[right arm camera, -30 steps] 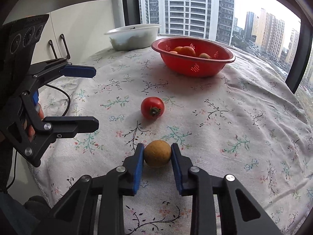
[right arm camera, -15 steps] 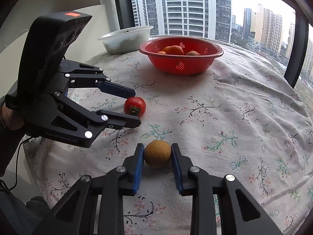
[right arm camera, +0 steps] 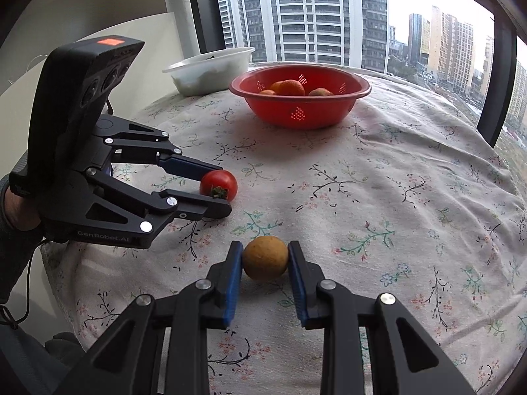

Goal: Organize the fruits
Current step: 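Grasp the red tomato with the left tool while the right tool grasps the brown fruit, then carry the tomato and brown fruit over the colander and lower them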

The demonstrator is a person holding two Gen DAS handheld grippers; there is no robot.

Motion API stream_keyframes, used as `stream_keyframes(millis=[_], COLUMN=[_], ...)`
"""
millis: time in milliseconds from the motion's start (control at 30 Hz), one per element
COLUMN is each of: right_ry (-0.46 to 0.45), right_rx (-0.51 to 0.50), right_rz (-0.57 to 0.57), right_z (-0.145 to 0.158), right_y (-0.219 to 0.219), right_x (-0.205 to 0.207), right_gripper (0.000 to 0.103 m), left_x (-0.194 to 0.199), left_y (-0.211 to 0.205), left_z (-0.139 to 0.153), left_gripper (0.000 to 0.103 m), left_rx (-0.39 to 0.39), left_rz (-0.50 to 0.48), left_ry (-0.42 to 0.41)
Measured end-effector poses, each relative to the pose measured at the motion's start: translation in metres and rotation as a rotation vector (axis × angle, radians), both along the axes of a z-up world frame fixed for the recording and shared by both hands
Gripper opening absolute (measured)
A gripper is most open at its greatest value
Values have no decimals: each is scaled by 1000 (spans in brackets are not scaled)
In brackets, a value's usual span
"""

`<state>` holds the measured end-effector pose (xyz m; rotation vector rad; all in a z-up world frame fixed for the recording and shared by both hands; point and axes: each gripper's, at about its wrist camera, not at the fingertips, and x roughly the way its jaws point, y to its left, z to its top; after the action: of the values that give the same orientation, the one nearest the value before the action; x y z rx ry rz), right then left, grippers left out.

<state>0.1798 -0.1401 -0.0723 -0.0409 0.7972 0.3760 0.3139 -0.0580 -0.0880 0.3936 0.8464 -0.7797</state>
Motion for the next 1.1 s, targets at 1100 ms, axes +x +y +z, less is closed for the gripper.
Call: stream_keyframes(millis=[1100], right_ry=[-180], right_rx=[-44], right_rz=[-30], right_z=[101], right_y=[-33], right_x=[141], right_gripper=[30], left_x=[150], left_y=[31], left_z=[76], left_gripper=[32], left_rx=[-108], left_rz=[190], left_ry=[-112])
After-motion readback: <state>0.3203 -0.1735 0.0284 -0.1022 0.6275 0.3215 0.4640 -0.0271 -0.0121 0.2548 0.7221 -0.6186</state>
